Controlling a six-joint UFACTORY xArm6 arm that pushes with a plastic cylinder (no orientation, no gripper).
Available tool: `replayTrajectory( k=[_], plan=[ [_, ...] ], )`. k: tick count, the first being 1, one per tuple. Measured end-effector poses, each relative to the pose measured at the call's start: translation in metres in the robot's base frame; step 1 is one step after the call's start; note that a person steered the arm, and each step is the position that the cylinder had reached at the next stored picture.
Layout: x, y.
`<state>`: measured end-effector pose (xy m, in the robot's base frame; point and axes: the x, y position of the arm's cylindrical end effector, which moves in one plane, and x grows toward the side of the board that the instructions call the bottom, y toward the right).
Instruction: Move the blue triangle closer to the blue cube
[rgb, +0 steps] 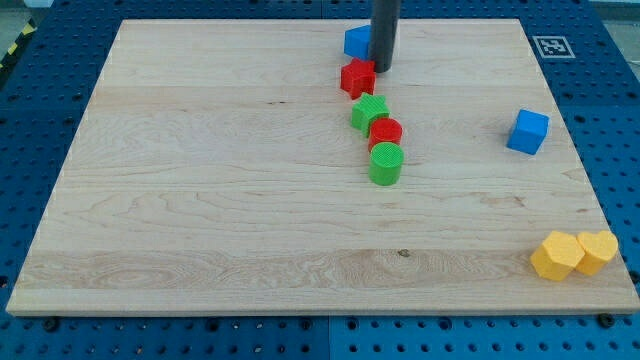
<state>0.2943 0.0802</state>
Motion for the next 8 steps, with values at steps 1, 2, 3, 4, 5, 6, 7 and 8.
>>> replayTrajectory(
  k=[1, 2, 3, 4, 5, 6, 7, 8],
  plan=[
    [-0.002, -0.053],
    [-0.019, -0.113],
    [-0.045, -0.125],
    [-0.045, -0.087],
    [-0.039, -0.033],
    [-0.055, -0.052],
    [-0.077, -0.061],
    [-0.048, -0.008]
  ],
)
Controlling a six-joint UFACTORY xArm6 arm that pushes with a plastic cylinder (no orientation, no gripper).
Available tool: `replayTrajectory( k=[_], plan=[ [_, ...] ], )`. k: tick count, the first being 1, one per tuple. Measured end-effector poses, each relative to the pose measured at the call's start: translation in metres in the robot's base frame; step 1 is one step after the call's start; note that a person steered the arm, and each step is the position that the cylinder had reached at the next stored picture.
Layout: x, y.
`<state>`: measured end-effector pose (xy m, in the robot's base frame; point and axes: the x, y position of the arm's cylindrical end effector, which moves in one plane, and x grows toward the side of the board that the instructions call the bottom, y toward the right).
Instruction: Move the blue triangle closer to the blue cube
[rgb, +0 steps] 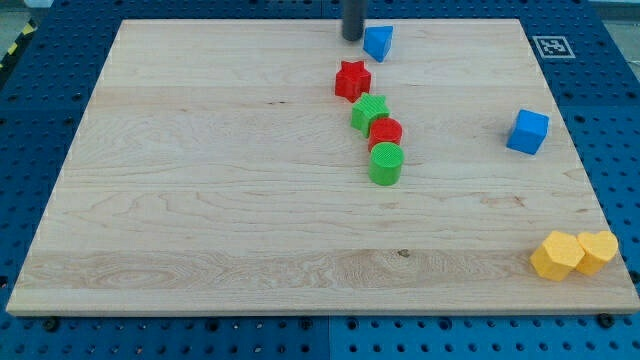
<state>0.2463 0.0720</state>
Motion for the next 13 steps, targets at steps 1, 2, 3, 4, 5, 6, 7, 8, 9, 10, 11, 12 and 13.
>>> replayTrajectory(
  k=[1, 2, 3, 4, 5, 6, 7, 8, 9, 10, 11, 12, 13],
  plan=[
    [0.064, 0.069],
    [0.100, 0.106],
    [0.094, 0.107],
    [0.075, 0.095],
    [0.073, 0.099],
    [0.117, 0.120],
    [0.144, 0.131],
    [0.125, 0.109],
    [0.086, 0.079],
    [0.061, 0.078],
    [0.055, 0.108],
    [0.085, 0.139],
    [0.108, 0.147]
  ],
)
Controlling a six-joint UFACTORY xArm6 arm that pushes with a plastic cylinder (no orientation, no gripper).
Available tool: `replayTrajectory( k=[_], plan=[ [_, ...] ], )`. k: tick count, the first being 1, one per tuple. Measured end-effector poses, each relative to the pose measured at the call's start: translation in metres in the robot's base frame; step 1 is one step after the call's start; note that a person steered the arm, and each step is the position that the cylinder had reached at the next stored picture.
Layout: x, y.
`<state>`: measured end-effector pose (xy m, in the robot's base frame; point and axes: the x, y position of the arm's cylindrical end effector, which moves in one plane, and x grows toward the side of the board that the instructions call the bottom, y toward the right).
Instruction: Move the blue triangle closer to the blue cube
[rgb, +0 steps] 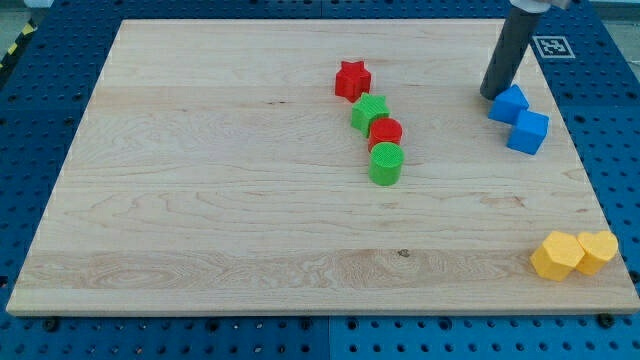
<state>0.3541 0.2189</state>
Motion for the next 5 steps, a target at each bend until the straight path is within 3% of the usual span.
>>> replayTrajectory(
  k=[5],
  plan=[
    [0.003, 0.001]
  ],
)
